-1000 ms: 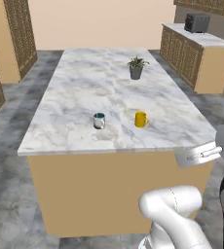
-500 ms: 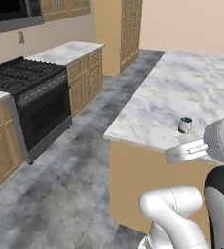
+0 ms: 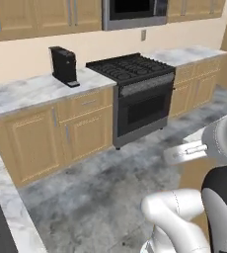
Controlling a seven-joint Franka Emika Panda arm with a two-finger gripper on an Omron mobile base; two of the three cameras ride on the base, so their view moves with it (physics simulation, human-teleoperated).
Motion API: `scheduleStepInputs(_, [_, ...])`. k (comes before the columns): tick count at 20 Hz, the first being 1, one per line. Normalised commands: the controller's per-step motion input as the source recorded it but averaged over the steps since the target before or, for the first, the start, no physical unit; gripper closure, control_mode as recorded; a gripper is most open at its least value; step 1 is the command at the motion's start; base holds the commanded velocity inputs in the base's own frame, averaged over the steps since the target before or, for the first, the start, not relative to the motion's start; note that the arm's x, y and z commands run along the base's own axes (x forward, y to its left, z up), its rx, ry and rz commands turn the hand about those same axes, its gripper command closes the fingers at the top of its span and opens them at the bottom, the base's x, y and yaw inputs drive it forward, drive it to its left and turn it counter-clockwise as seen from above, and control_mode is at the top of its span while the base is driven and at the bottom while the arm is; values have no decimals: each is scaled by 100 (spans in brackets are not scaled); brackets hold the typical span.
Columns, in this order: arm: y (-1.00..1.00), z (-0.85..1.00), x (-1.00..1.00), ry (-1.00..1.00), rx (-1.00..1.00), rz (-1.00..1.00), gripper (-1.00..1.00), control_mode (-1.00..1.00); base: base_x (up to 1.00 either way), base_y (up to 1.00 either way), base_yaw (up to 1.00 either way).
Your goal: Clear the mugs and bowl far away from the sink.
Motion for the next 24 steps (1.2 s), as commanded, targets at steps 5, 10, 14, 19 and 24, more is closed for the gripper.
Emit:
scheduleStepInputs(5, [0,0,0,0,0,0,-100,100,57,19,82])
scheduleStepInputs(10, [0,0,0,0,0,0,-100,100,89,-50,42])
scheduleStepInputs(14, [0,0,0,0,0,0,-100,100,100,-22,0])
scheduleStepInputs(19, [0,0,0,0,0,0,-100,100,100,49,0])
scheduleStepInputs(24, [0,0,0,0,0,0,-100,100,100,95,1])
